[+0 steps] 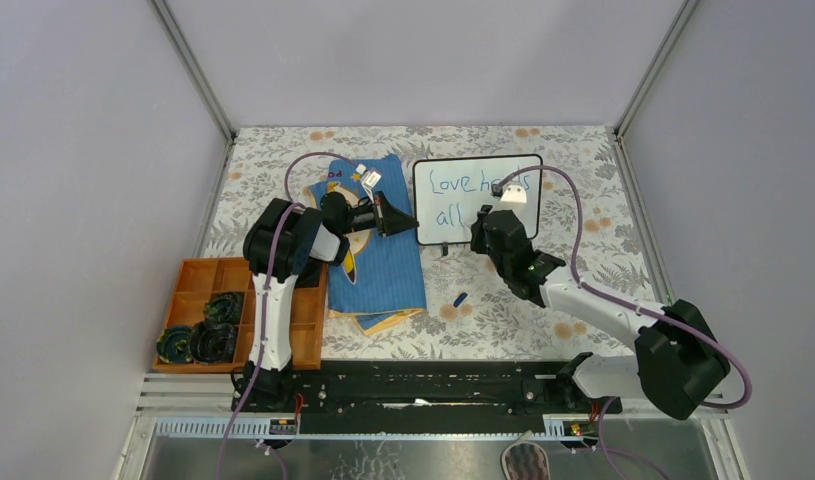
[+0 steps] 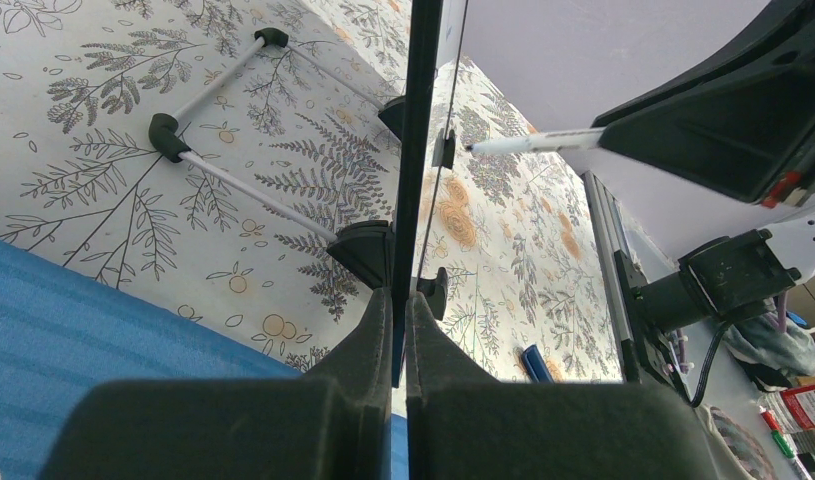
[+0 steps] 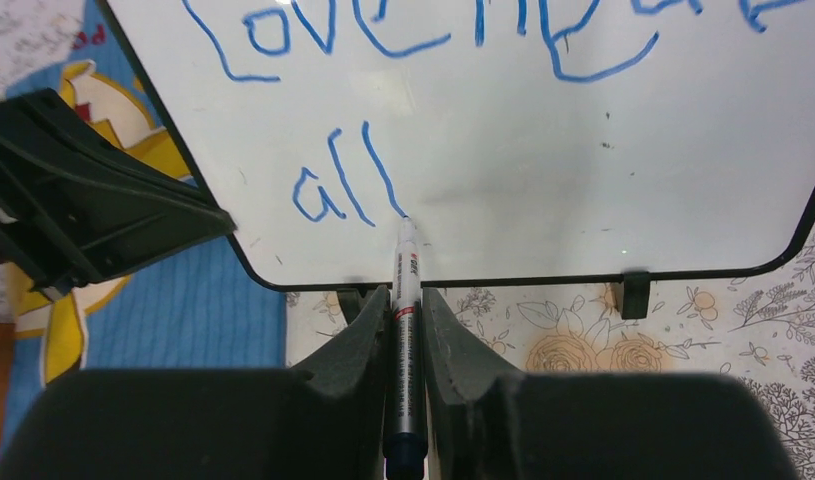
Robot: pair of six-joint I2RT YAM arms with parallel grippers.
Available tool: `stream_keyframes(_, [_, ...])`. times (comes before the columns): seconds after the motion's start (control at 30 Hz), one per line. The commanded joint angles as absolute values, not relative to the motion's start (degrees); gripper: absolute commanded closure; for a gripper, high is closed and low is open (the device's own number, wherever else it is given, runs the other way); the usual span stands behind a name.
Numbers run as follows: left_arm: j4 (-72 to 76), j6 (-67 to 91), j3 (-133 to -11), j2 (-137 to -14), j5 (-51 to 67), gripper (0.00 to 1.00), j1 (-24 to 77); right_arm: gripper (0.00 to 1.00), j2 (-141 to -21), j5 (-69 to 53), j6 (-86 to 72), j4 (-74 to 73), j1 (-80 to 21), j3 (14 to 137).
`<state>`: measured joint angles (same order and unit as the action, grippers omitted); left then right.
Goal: Write a sentence on the whiteboard
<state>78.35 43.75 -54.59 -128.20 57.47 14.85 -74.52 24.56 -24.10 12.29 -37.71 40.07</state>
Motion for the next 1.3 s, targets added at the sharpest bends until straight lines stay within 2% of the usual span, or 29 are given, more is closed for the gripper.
stream_keyframes(0.0, [78.9, 43.1, -54.1, -127.2, 58.0, 1.0, 15.4, 1.0, -69.6, 26.7, -23.9, 13.8, -37.3, 40.7])
stream_keyframes(0.37, [78.1, 42.4, -54.0, -126.8, 58.0, 1.0, 15.4, 1.0, -63.5, 29.4, -22.2, 14.8, -37.1, 34.6])
stream_keyframes(0.7, [77.9, 42.3, -53.9, -126.8, 58.0, 1.0, 15.4, 1.0, -65.9, 25.1, -24.0, 19.3, -37.0, 33.4])
stream_keyframes(1.27, [78.0, 42.4, -54.0, -127.0, 57.9, 1.0, 15.5, 1.0, -70.6, 25.9, -23.2, 21.1, -37.0, 36.7])
